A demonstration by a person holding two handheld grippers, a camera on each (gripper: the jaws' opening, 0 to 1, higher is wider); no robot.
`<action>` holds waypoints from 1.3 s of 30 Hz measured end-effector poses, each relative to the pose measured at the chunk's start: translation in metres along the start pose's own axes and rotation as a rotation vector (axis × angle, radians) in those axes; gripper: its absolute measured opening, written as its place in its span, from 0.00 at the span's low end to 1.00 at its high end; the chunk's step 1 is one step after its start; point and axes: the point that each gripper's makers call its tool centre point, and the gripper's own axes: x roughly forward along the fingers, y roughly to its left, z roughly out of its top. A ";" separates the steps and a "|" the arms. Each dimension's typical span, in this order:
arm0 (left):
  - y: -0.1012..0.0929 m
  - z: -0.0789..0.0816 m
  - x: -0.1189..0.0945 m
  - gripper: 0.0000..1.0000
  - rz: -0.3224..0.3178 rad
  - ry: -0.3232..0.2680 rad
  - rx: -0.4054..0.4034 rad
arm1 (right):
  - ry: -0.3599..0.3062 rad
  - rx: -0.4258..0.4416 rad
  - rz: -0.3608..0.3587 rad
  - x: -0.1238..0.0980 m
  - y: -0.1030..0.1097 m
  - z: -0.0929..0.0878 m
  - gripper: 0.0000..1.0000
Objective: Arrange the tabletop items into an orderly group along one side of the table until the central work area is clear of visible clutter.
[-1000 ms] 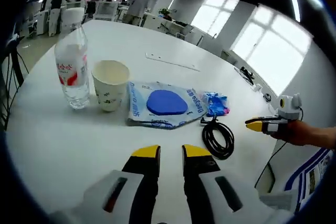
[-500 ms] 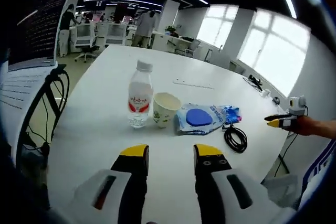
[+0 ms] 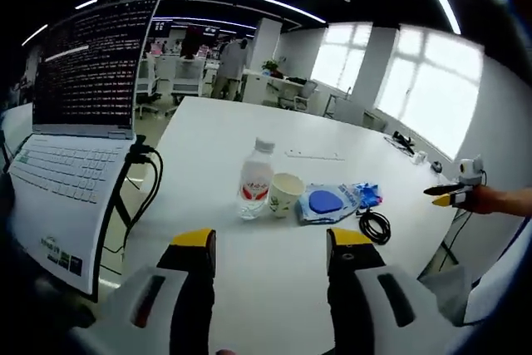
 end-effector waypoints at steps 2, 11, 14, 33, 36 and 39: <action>-0.002 -0.001 -0.005 0.55 0.007 0.000 0.006 | 0.016 -0.002 -0.001 -0.002 0.005 -0.003 0.76; 0.015 0.007 -0.017 0.60 0.014 -0.028 0.029 | 0.033 0.004 -0.008 -0.005 0.033 -0.005 0.83; 0.008 0.008 -0.013 0.61 -0.003 -0.034 0.014 | 0.006 0.038 -0.021 -0.006 0.036 -0.002 0.85; -0.009 0.005 -0.003 0.67 -0.069 -0.031 0.001 | -0.032 0.062 -0.040 -0.026 0.027 0.001 0.86; -0.011 0.004 -0.004 0.68 -0.072 -0.030 0.004 | -0.047 0.069 -0.039 -0.026 0.029 0.001 0.85; -0.011 0.004 -0.007 0.69 -0.072 -0.036 0.004 | -0.055 0.076 -0.039 -0.026 0.026 -0.001 0.85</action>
